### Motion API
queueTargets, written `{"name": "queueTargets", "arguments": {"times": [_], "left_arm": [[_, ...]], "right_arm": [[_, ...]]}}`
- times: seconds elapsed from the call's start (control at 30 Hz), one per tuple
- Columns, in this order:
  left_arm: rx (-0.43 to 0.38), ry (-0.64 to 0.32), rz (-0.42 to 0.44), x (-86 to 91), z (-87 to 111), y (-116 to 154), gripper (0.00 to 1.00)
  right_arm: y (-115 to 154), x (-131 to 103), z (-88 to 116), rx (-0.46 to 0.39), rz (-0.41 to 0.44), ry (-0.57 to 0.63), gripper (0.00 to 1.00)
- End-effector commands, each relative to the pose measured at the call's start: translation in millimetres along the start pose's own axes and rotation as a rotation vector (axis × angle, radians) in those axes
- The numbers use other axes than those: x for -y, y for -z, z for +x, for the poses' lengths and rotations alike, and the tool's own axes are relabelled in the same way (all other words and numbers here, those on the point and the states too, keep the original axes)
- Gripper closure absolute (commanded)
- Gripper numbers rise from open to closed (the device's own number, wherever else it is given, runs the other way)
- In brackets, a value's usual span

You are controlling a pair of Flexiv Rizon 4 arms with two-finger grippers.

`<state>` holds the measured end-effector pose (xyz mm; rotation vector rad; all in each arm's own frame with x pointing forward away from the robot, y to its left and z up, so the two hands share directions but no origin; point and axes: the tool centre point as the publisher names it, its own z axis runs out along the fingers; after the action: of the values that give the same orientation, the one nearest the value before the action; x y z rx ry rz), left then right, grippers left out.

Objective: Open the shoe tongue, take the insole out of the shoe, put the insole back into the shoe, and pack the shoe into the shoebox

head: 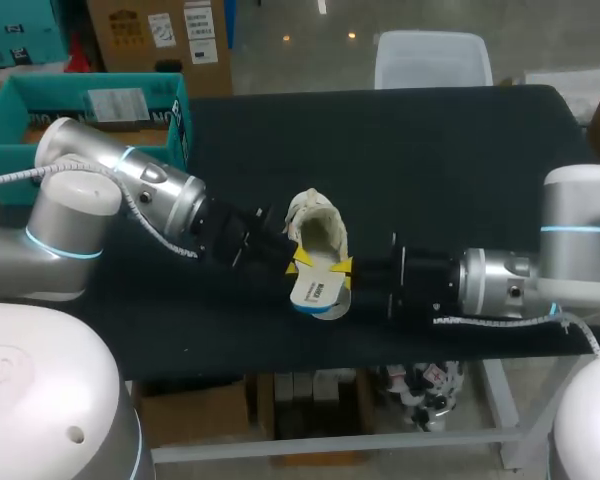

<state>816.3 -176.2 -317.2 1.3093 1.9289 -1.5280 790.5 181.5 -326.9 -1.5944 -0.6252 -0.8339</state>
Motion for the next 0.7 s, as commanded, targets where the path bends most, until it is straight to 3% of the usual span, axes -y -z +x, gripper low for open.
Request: {"name": "queueTargets", "arguments": {"times": [0.03,0.27,0.37,0.7], "left_arm": [[0.004,0.000,0.003,0.7,0.9,-0.8,1.00],[0.004,0.000,0.003,0.7,0.9,-0.8,1.00],[0.006,-0.021,-0.004,-0.9,2.4,-1.2,1.00],[0.018,-0.022,-0.037,-28.6,-2.7,-6.2,1.00]], "right_arm": [[0.4,-3.1,-0.6,-0.003,0.005,-0.001,1.00],[0.4,-3.1,-0.6,-0.003,0.005,-0.001,1.00],[-1.8,-14.0,1.9,0.001,0.019,-0.007,1.00],[-6.3,-32.8,5.0,0.005,0.031,-0.028,1.00]]}}
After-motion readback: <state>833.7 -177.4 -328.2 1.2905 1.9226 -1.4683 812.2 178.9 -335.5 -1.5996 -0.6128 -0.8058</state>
